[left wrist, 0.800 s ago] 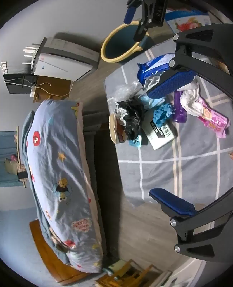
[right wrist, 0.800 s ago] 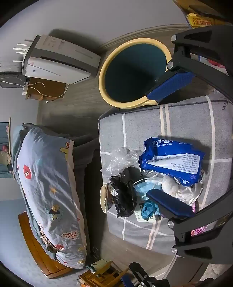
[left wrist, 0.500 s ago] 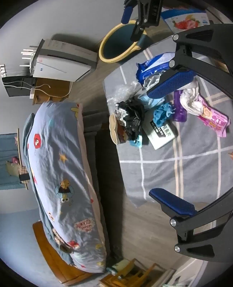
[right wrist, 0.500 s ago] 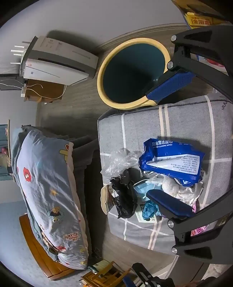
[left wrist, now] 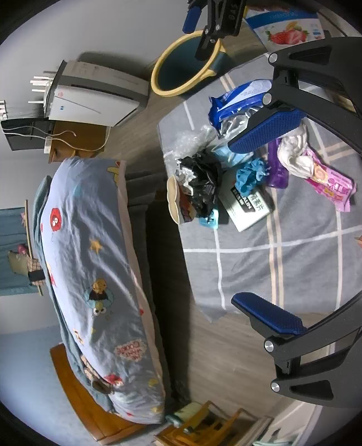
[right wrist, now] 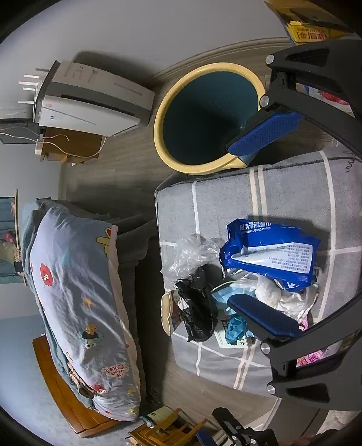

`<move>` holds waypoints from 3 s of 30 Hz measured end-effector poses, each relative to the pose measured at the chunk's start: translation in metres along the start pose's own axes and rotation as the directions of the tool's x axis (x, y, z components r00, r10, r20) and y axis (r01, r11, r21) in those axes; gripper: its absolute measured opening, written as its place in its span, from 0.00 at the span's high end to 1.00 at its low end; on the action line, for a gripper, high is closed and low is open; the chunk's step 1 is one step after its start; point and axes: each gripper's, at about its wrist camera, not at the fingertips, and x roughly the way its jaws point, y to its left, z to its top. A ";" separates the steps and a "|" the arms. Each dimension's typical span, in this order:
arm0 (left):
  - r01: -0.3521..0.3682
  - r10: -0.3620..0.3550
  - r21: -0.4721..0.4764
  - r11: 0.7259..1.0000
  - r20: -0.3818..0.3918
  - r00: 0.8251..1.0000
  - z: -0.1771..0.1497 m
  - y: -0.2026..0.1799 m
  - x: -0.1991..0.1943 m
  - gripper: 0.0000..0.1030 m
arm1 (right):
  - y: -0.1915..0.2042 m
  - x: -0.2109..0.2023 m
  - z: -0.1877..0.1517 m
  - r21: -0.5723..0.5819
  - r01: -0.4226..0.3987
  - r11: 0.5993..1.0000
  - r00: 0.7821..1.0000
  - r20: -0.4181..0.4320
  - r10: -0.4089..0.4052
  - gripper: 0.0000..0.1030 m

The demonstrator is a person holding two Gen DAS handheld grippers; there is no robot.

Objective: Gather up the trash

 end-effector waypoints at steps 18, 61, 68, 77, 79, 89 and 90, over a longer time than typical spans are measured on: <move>-0.004 0.004 0.007 1.000 -0.003 1.000 -0.003 0.001 0.002 0.04 | -0.005 -0.003 0.001 0.009 0.024 1.000 1.000 0.010 -0.024 0.05; -0.010 0.010 0.014 1.000 -0.003 1.000 -0.008 0.001 0.007 0.04 | -0.007 0.003 -0.003 0.009 0.035 0.999 0.999 -0.014 -0.035 0.05; -0.007 0.007 0.013 1.000 -0.002 1.000 -0.009 0.002 0.008 0.04 | -0.006 0.002 -0.002 0.005 0.038 0.999 0.999 -0.019 -0.038 0.05; -0.009 0.009 0.013 1.000 -0.003 1.000 -0.008 0.001 0.008 0.04 | -0.006 0.003 -0.003 0.004 0.039 0.999 0.999 -0.020 -0.039 0.05; -0.011 0.011 0.014 1.000 -0.003 1.000 -0.008 0.001 0.008 0.04 | -0.006 0.004 -0.003 0.004 0.039 0.999 0.999 -0.020 -0.039 0.05; -0.010 0.010 0.015 1.000 -0.003 1.000 -0.007 0.001 0.007 0.04 | -0.007 0.006 -0.007 0.002 0.039 0.999 0.999 -0.025 -0.039 0.05; -0.009 0.009 0.015 1.000 -0.003 1.000 -0.008 0.001 0.008 0.04 | -0.007 0.006 -0.007 0.002 0.037 0.999 0.999 -0.026 -0.037 0.05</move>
